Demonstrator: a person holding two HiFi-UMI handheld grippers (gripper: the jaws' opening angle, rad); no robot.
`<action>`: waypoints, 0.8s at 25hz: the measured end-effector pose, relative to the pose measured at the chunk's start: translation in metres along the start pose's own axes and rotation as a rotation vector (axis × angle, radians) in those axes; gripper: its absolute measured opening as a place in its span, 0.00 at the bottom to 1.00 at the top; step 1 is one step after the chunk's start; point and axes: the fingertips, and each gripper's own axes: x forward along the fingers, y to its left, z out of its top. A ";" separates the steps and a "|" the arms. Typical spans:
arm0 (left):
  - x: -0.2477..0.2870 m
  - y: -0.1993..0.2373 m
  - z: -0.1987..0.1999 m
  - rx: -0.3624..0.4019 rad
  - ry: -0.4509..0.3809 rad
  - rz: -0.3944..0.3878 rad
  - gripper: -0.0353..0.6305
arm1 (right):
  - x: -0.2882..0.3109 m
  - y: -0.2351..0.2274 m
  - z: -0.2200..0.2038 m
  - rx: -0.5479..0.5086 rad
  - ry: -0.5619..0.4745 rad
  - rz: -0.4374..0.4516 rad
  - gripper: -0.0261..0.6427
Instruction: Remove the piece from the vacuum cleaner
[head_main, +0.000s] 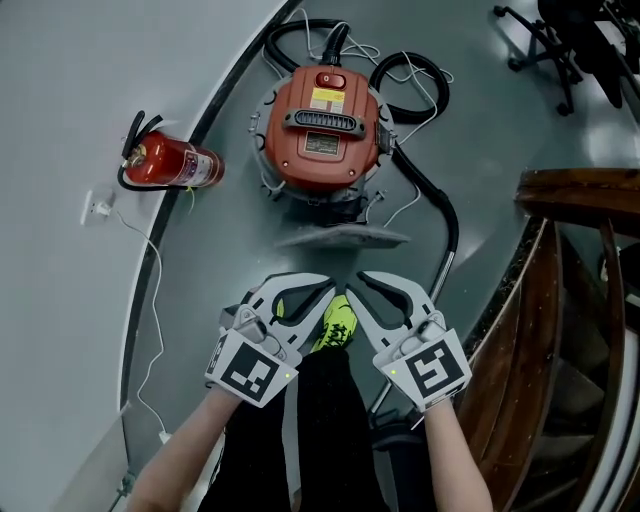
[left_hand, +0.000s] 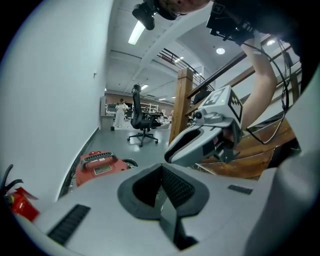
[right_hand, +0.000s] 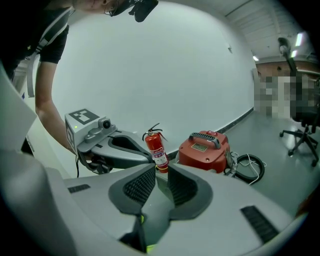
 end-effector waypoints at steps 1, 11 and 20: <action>0.002 0.002 -0.004 -0.003 0.004 0.003 0.07 | 0.003 -0.002 -0.002 0.002 0.001 -0.002 0.15; 0.024 0.023 -0.048 -0.003 0.064 0.016 0.07 | 0.025 -0.019 -0.033 0.041 0.053 -0.013 0.18; 0.048 0.029 -0.075 0.009 0.111 0.001 0.07 | 0.041 -0.038 -0.071 0.056 0.125 -0.031 0.26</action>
